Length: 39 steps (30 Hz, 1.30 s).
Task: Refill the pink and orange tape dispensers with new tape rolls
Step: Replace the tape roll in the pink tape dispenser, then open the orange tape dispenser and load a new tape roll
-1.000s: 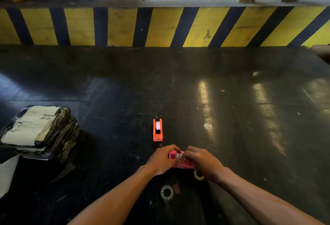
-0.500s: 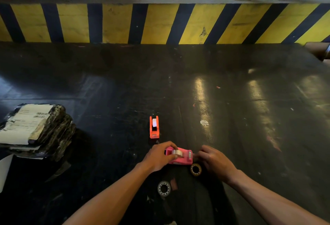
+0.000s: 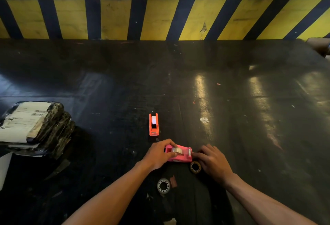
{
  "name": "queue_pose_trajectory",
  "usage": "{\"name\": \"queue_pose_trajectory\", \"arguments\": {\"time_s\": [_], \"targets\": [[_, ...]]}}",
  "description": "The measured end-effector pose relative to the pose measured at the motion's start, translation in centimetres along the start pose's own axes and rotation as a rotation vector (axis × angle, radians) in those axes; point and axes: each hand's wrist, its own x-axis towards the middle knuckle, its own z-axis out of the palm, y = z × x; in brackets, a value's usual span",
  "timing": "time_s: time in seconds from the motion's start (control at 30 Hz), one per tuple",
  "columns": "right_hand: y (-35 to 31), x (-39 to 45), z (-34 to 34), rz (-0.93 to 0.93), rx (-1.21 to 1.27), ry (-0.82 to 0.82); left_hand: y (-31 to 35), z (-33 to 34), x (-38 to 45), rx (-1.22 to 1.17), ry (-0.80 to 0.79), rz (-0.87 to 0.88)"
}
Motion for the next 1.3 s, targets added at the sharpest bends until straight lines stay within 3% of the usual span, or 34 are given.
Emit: {"name": "queue_pose_trajectory", "arguments": {"time_s": [0.27, 0.43, 0.6, 0.7, 0.87, 1.0, 1.1, 1.2, 1.3], "targets": [[-1.4, -0.8, 2.0, 0.245, 0.165, 0.070, -0.1, 0.6, -0.2, -0.021, 0.036, -0.020], [-3.1, -0.4, 1.6, 0.629, 0.588, 0.038, 0.0, 0.7, -0.5, -0.063, 0.055, -0.020], [-4.1, 0.0, 0.4, 0.777, 0.891, 0.023, 0.1, 0.8, -0.5, -0.068, 0.053, -0.022], [-4.1, 0.0, 0.2, 0.749, 0.816, -0.053, 0.1, 0.8, -0.6, -0.072, 0.053, -0.016], [-3.2, 2.2, 0.2, 0.519, 0.296, -0.333, -0.1, 0.7, -0.9, -0.019, 0.011, 0.003], [-3.1, 4.4, 0.6, 0.392, -0.021, -0.388, -1.7, 0.5, -2.1, -0.087, -0.015, 0.059], [-3.3, 5.4, 1.5, 0.289, -0.013, -0.446, -4.1, 0.1, -3.2, -0.062, 0.170, 0.072], [-3.8, 6.2, 2.3, 0.204, 0.031, -0.422, -7.2, -0.3, -4.0, 0.155, 0.432, -0.031], [-3.8, 7.8, 2.4, 0.333, 0.187, -0.331, -9.6, -0.9, -4.1, 0.502, 0.433, -0.162]]}}
